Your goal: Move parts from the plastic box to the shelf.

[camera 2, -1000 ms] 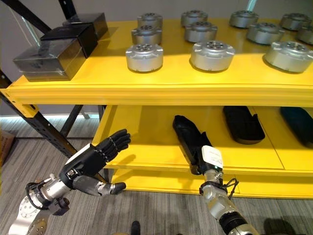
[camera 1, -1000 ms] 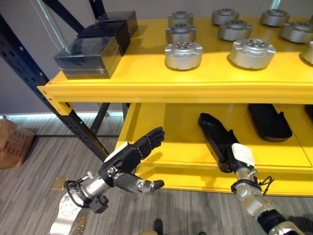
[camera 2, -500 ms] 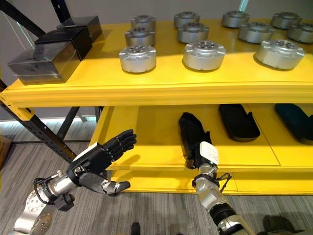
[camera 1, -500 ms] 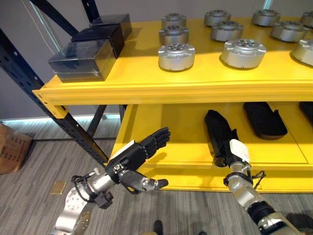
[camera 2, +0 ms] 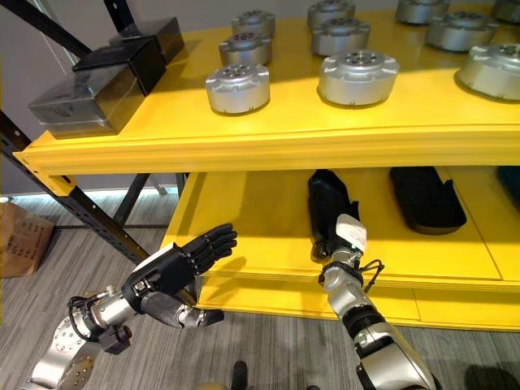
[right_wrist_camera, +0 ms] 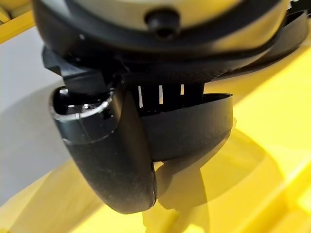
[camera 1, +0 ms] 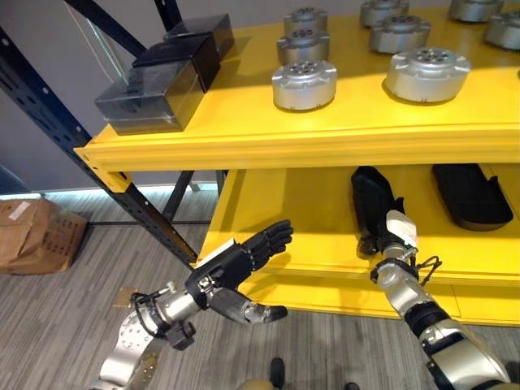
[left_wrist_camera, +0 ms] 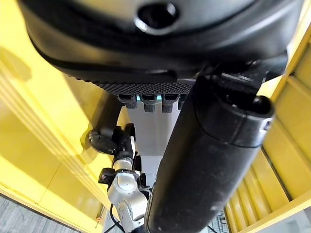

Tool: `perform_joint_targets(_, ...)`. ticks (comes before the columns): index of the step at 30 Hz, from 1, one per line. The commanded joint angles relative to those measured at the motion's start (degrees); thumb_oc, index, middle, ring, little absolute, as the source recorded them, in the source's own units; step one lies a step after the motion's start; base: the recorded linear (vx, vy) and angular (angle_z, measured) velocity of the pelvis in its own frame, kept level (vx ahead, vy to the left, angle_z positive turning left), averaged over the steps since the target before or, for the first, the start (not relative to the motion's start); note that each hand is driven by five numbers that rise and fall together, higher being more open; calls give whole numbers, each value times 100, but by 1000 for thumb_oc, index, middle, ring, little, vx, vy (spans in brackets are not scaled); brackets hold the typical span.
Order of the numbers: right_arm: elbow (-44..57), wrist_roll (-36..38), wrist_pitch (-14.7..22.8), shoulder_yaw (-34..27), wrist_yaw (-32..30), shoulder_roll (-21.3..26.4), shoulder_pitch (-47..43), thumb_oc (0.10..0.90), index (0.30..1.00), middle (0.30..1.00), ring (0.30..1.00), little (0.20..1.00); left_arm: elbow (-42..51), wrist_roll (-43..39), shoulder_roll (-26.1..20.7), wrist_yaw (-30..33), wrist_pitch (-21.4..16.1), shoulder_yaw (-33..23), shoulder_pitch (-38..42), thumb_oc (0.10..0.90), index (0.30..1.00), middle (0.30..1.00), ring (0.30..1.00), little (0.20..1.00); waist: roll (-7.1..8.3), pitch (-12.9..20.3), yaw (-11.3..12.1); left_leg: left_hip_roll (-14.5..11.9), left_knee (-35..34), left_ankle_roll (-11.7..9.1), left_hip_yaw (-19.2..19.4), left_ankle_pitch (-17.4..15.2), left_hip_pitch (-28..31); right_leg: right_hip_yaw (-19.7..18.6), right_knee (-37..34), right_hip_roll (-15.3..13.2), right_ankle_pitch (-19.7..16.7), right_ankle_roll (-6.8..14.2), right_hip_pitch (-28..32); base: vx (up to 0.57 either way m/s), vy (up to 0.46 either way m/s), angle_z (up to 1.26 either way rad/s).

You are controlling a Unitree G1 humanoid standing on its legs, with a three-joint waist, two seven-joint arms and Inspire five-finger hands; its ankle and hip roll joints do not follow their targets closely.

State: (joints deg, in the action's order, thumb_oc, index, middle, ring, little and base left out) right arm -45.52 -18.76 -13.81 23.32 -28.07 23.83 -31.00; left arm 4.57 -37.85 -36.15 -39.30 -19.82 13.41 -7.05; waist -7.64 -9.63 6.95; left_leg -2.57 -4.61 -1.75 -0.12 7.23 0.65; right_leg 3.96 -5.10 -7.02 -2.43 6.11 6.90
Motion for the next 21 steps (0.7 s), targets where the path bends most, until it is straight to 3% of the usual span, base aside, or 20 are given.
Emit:
perform_joint_targets(1, -117, 249, 139, -51, -199, 170, -1136, 400, 300, 300, 300, 300, 399, -441, 81, 97, -354, -90, 801, 900, 1000, 1000, 1000, 1000, 206, -305, 153, -3, 268, -29, 109, -829, 182, 476, 409, -151, 116, -164, -492, -31, -4, 6)
perform_joint_targets(11, -787, 323, 174, 27, -293, 340, -1912, 400, 300, 300, 300, 300, 620, -502, -49, 333, -212, 57, 1153, 900, 1000, 1000, 1000, 1000, 58, -741, 275, 55, 352, -47, -24, -718, -250, 532, 584, -153, 155, -205, -858, -58, -15, 3)
perform_joint_targets(21, -1093, 392, 261, 53, -391, 465, -2212, 400, 300, 300, 300, 300, 637, -522, -140, 369, -294, 111, 1266, 900, 1000, 1000, 1000, 1000, 11, -982, 323, 60, 331, -61, -41, -626, -425, 581, 609, -153, 135, -208, -1000, -46, -21, -3)
